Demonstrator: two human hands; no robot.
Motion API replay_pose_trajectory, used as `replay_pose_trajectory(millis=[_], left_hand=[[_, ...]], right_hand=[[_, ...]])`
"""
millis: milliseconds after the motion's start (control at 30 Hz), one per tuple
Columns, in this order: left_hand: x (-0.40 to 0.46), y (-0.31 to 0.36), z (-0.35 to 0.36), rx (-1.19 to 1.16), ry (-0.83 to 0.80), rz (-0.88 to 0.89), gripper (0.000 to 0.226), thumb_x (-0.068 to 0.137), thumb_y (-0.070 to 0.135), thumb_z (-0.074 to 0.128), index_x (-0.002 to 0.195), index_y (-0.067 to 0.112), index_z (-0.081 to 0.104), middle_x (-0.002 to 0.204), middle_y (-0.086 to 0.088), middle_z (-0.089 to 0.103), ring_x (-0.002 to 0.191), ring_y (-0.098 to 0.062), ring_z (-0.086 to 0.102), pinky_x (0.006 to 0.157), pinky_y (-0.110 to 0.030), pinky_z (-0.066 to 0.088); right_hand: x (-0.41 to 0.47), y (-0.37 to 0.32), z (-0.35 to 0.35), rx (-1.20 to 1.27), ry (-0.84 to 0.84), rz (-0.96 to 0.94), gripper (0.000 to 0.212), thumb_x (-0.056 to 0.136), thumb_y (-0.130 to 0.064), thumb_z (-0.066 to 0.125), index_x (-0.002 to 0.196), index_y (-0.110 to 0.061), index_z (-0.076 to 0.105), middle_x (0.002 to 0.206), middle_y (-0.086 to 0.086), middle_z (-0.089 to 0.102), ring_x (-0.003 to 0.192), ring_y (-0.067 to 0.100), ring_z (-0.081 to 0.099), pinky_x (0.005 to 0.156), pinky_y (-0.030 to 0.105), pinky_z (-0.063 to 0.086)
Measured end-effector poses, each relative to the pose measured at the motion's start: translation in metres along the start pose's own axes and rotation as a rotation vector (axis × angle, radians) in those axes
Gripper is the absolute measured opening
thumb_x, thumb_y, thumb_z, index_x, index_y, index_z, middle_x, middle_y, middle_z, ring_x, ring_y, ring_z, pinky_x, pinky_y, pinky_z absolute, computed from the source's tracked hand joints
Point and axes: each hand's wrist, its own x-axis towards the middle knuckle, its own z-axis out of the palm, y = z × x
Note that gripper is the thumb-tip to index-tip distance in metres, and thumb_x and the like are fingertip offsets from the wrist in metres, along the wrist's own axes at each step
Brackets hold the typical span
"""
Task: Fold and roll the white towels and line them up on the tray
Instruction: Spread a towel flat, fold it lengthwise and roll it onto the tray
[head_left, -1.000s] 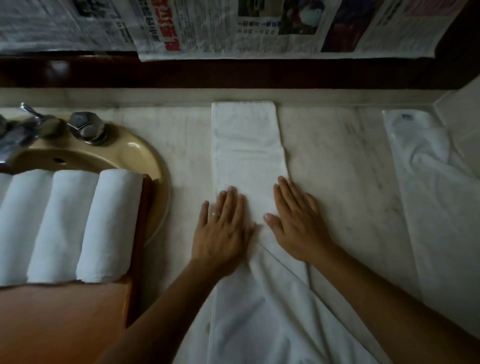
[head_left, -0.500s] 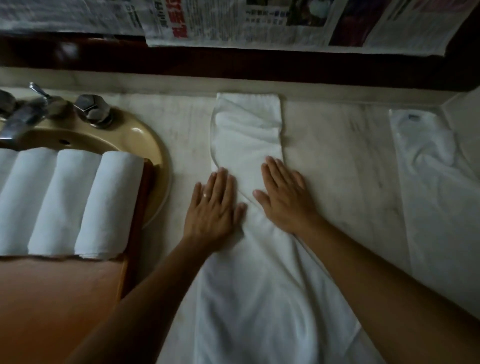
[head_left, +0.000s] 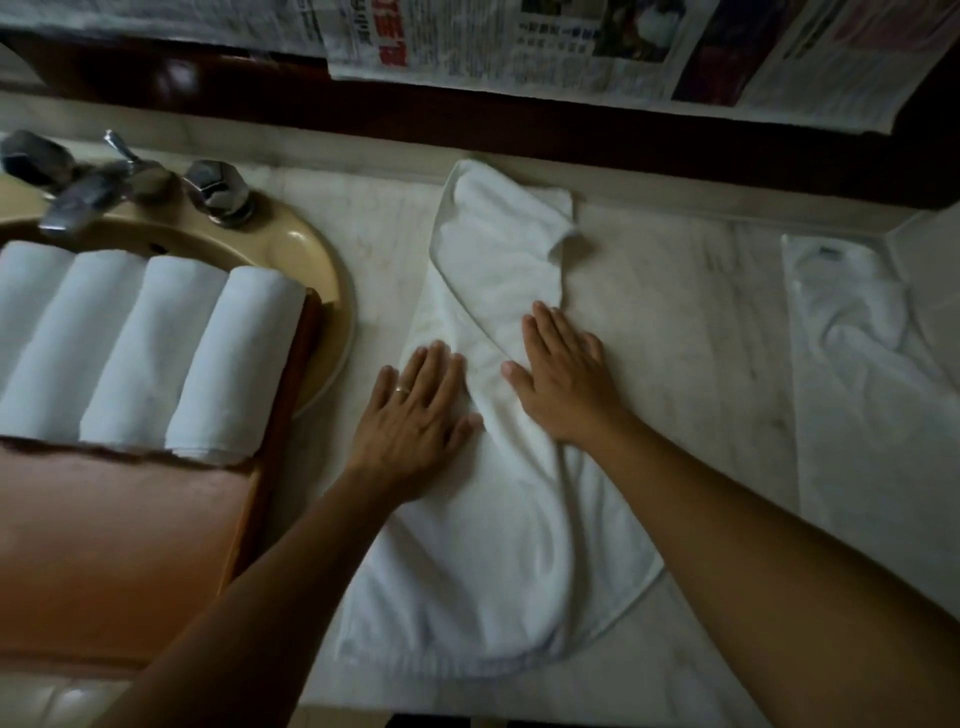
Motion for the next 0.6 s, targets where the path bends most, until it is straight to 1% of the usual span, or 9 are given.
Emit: replay_pose_trajectory(millis=[33,100,167,200,267,333,400,500,600], left_hand=[[-0.009,0.004,-0.003,-0.022,0.016,-0.029,0.076,0.098,0.067,0.007,0.159,0.025,-0.009,0.166,-0.004,-0.015,0.153,-0.020,-0.014,0.124,-0.045,-0.004],[-0.038,0.026,-0.006,-0.080,0.195,-0.097,0.067,0.100,0.054,0.034,0.156,0.019,0.024,0.164,-0.011,0.021,0.152,-0.029,0.017,0.121,-0.048,0.019],[-0.068,0.062,0.002,-0.098,0.435,-0.062,0.047,0.095,0.042,0.055,0.135,0.016,0.056,0.134,-0.012,0.056,0.124,-0.033,0.052,0.099,-0.047,0.043],[-0.080,0.083,0.009,-0.109,0.514,0.004,0.036,0.093,0.038,0.059,0.122,0.016,0.063,0.118,-0.009,0.061,0.106,-0.031,0.058,0.087,-0.044,0.046],[-0.097,0.124,0.023,-0.131,0.532,0.176,0.018,0.090,0.034,0.059,0.095,0.018,0.067,0.093,-0.004,0.059,0.081,-0.026,0.055,0.070,-0.039,0.043],[-0.102,0.156,0.037,-0.099,0.444,0.288,0.019,0.089,0.034,0.059,0.076,0.020,0.059,0.080,0.000,0.053,0.071,-0.024,0.050,0.063,-0.037,0.039],[-0.101,0.177,0.048,-0.049,0.364,0.286,0.023,0.085,0.039,0.060,0.072,0.020,0.056,0.077,0.001,0.051,0.071,-0.023,0.050,0.063,-0.035,0.038],[-0.097,0.197,0.060,0.031,0.312,0.242,0.029,0.076,0.048,0.065,0.076,0.019,0.058,0.080,0.000,0.054,0.074,-0.022,0.051,0.065,-0.034,0.040],[-0.096,0.208,0.062,0.037,0.311,0.247,0.019,0.076,0.034,0.069,0.075,0.019,0.058,0.076,-0.001,0.055,0.069,-0.022,0.053,0.061,-0.032,0.041]], right_hand=[[0.000,-0.002,-0.005,0.018,0.011,-0.002,0.064,0.098,-0.052,0.036,0.149,-0.014,0.036,0.163,0.006,0.021,0.149,0.022,0.019,0.112,0.045,0.022],[-0.001,-0.005,-0.016,0.078,0.057,-0.026,0.047,0.095,-0.042,0.049,0.132,-0.014,0.054,0.148,0.007,0.042,0.135,0.028,0.039,0.102,0.043,0.031],[-0.002,-0.009,-0.025,0.165,0.043,-0.036,0.031,0.093,-0.035,0.052,0.114,-0.014,0.062,0.125,0.006,0.054,0.116,0.030,0.050,0.092,0.039,0.040],[-0.003,-0.011,-0.029,0.205,0.000,-0.031,0.027,0.092,-0.035,0.053,0.108,-0.015,0.062,0.118,0.007,0.055,0.111,0.031,0.053,0.089,0.038,0.044],[-0.004,-0.012,-0.034,0.236,-0.099,-0.016,0.027,0.091,-0.035,0.055,0.106,-0.014,0.062,0.114,0.008,0.060,0.106,0.032,0.058,0.085,0.036,0.049],[-0.006,-0.009,-0.038,0.235,-0.167,0.008,0.028,0.090,-0.035,0.057,0.107,-0.014,0.061,0.112,0.009,0.064,0.102,0.031,0.062,0.080,0.033,0.050],[-0.007,-0.004,-0.039,0.267,-0.196,0.031,0.027,0.087,-0.034,0.059,0.104,-0.013,0.061,0.107,0.008,0.065,0.096,0.029,0.063,0.074,0.030,0.048],[-0.009,0.001,-0.038,0.332,-0.229,0.066,0.027,0.085,-0.033,0.063,0.101,-0.011,0.065,0.102,0.007,0.066,0.094,0.027,0.063,0.073,0.028,0.047],[-0.012,0.002,-0.038,0.338,-0.251,0.063,0.025,0.087,-0.032,0.061,0.101,-0.011,0.066,0.102,0.007,0.067,0.094,0.027,0.063,0.071,0.027,0.045]])
